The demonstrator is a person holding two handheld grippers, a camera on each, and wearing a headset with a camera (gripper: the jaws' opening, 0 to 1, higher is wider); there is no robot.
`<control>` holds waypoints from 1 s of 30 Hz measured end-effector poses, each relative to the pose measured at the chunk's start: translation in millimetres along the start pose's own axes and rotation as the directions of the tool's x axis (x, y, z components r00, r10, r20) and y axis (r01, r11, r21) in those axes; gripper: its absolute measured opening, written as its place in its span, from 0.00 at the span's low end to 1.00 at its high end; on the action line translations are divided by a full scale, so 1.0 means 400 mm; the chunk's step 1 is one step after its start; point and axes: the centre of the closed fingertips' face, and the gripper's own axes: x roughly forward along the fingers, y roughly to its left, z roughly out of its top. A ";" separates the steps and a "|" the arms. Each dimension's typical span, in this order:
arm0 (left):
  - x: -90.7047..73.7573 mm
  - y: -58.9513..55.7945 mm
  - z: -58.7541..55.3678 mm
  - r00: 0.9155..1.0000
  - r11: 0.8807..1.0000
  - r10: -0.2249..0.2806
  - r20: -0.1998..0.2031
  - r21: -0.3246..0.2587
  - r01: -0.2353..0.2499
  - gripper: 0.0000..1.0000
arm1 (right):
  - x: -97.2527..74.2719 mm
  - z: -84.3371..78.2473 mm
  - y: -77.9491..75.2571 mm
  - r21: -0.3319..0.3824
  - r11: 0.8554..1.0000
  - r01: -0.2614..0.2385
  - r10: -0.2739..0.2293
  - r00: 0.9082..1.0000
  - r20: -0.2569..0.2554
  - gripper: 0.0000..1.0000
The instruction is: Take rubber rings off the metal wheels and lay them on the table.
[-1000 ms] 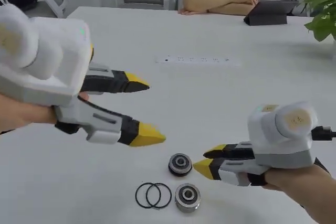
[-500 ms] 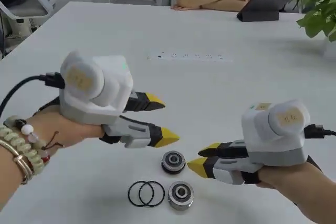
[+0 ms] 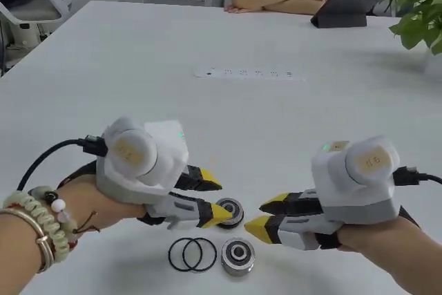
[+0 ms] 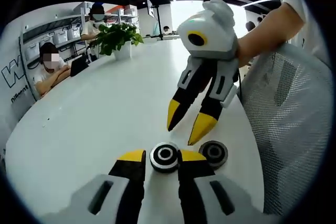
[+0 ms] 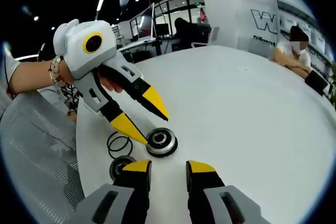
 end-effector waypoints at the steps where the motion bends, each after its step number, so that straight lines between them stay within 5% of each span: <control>1: 0.002 0.000 0.000 1.000 1.000 0.001 0.002 -0.002 -0.001 0.15 | 0.001 -0.001 0.003 -0.005 1.000 -0.005 0.005 1.000 -0.003 0.25; 4: 0.007 0.003 -0.013 1.000 1.000 0.008 -0.022 -0.003 -0.008 0.11 | 0.004 -0.005 0.011 -0.035 0.999 -0.013 0.013 1.000 -0.013 0.27; 18: 0.015 -0.010 -0.010 1.000 0.996 -0.009 -0.001 -0.090 0.009 0.07 | 0.007 0.005 0.028 0.002 0.999 -0.054 0.054 0.998 0.015 0.32; 24: 0.017 -0.008 -0.014 1.000 0.996 -0.010 0.002 -0.091 0.010 0.07 | 0.007 0.005 0.031 0.004 0.998 -0.055 0.055 0.998 0.014 0.31; 30: 0.021 -0.042 -0.008 0.998 0.996 -0.065 0.010 -0.061 0.066 0.07 | 0.009 0.002 0.033 0.005 0.998 -0.059 0.059 0.998 0.012 0.26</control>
